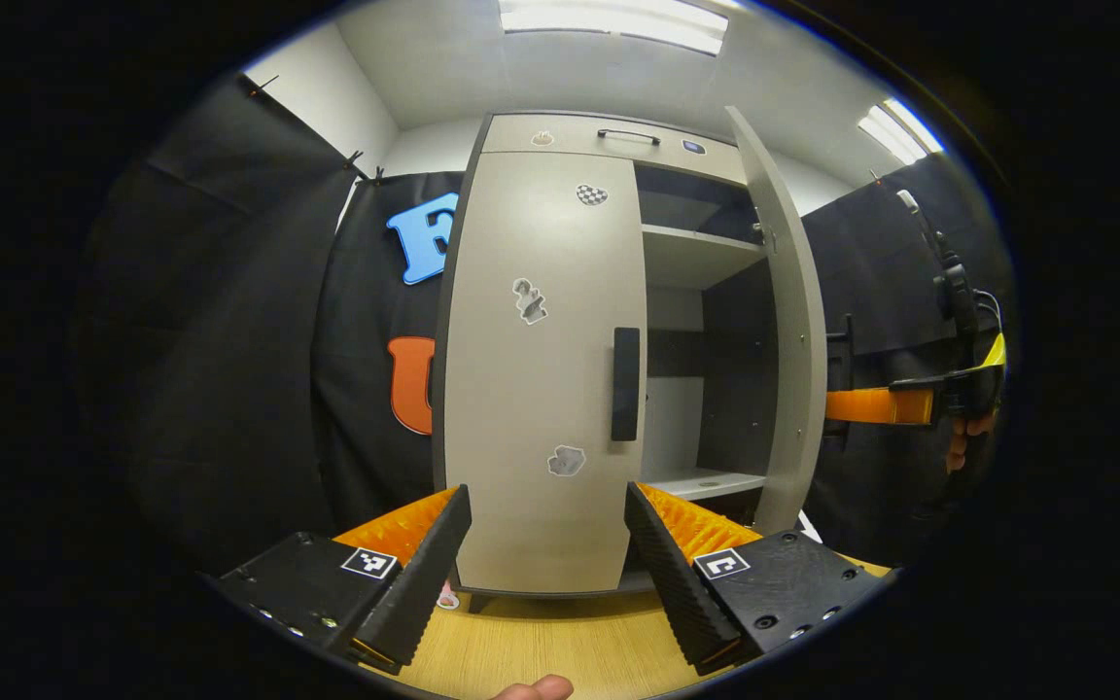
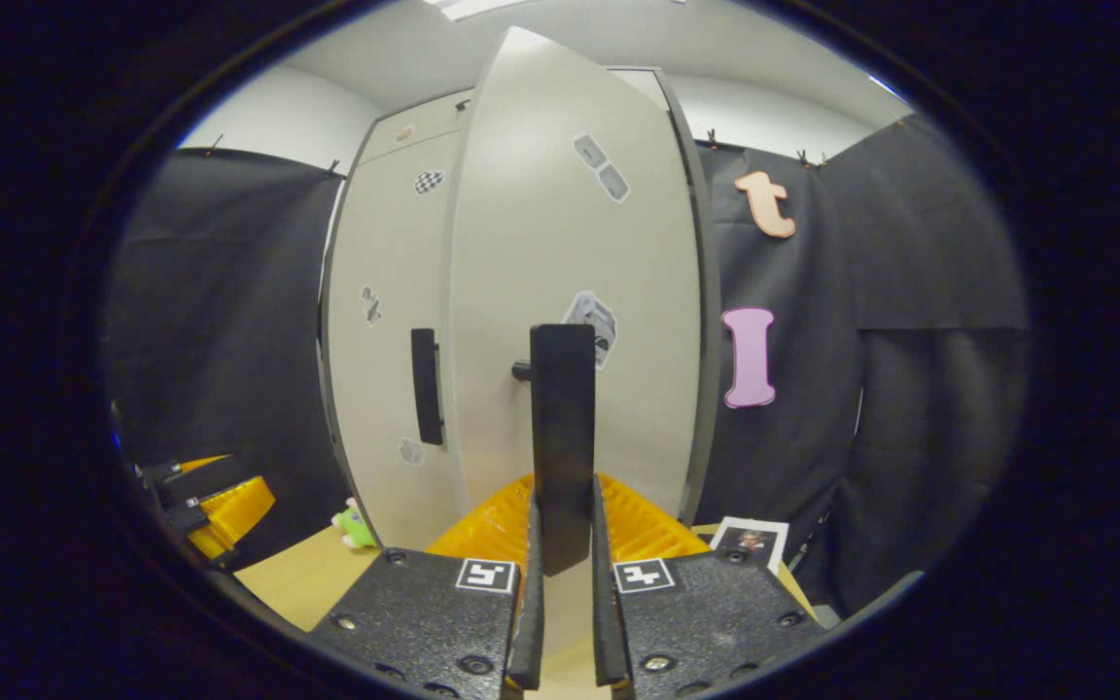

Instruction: Open the right door of the double-door shoe cabinet with the right hand, and open the left door with the left hand.

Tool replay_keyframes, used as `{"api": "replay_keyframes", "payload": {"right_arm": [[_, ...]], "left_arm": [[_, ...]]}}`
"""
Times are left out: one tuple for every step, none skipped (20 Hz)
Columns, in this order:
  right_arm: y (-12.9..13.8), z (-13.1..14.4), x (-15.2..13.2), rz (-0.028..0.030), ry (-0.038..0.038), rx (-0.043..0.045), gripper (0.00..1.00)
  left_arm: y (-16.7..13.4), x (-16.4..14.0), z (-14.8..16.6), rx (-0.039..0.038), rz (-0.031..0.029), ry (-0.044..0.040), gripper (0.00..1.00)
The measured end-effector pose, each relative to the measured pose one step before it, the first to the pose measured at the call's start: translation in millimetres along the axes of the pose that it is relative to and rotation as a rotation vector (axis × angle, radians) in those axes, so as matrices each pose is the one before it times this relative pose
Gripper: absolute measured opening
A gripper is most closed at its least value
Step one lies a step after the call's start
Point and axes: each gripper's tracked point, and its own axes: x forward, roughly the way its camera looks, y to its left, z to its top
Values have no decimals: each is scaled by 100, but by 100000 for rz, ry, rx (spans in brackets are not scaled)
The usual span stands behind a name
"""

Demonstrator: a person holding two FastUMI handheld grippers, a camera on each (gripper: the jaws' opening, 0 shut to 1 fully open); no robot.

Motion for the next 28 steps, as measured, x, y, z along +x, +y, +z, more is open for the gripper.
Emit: {"api": "replay_keyframes", "payload": {"right_arm": [[-542, -58, -389, -631, 24, -10, 24], [-626, -68, -325, -820, -8, -124, 24], [-644, 37, -311, -1059, -105, -226, 23], [-634, -5, -400, -1066, -71, -139, 23], [-596, -115, -223, -1017, -145, -67, 23], [-613, -81, -231, -572, -78, 334, 19], [-411, -14, -140, -30, -135, 659, 20], [-468, 20, -107, 142, -319, 1189, 19], [-437, -64, -45, -135, -83, 1034, 18], [-792, -8, -217, -817, -353, 975, 17], [-657, 23, -47, -1218, -357, 194, 16], [-607, -29, -151, -1393, -408, 287, 15], [-716, -4, 8, -1964, -603, 423, 12], [-725, 31, 17, -1942, -569, 603, 11], [-697, 28, 117, -1789, -483, 707, 8], [-700, 63, -28, -1718, -581, 271, 7], [-816, -8, 114, -1858, -349, -246, 6], [-1023, 22, 74, -2561, -483, -258, 6], [-1164, 164, 124, -1671, -885, -187, 5], [-415, -113, 28, 882, 710, 1072, 4], [158, -51, 20, 2210, 771, 2958, 4], [-2, -5, 113, 1095, -127, 1316, 4], [-247, 6, 11, -341, -249, -1429, 4], [-129, 47, -84, -462, -754, -1741, 4], [9, 47, -26, 48, -1032, -989, 4], [105, -122, -51, 235, -129, 671, 4], [118, -131, -348, 136, 715, 2115, 4], [-94, -178, -829, -869, 495, 1926, 4]], "left_arm": [[-116, 7, 1, 182, -319, 172, 95], [-226, 4, 12, 93, -415, 119, 95], [-259, -15, -13, 135, -580, 279, 95], [-293, -36, -121, 307, -582, 374, 95], [-227, 23, -48, 387, -313, -11, 95], [-214, 12, 24, 337, -218, -161, 95], [-126, 0, 81, 85, -30, -327, 95], [-215, 47, 57, -171, -272, -404, 95], [-277, 107, 56, -272, -498, 1, 95], [-224, 62, -32, -131, -386, 142, 95], [-162, 29, 8, 114, -132, 19, 95], [-98, -6, 26, 324, -74, 100, 95], [-7, -22, -13, 335, -96, 153, 95], [-56, 64, 20, 247, -62, -123, 95], [-43, 24, -2, 75, -75, 13, 95], [-163, 29, 7, -22, -395, 77, 95], [-171, 46, 40, 29, -625, 4, 95], [-86, -46, -76, 169, -388, 75, 95], [-129, -32, -39, 313, -266, 2, 95], [25, 49, 58, 249, -184, -96, 95], [-19, 4, -24, 44, -124, -75, 95], [-65, 43, -18, -169, -183, 98, 95], [23, -6, -25, -260, -139, 238, 95], [-58, -77, -60, -181, -27, 250, 95], [16, -23, 48, -287, -60, -221, 95], [-55, 8, 171, -433, -81, -584, 95], [-51, -6, 32, -487, -259, -325, 95], [37, -25, 32, -165, 48, -250, 95]]}}
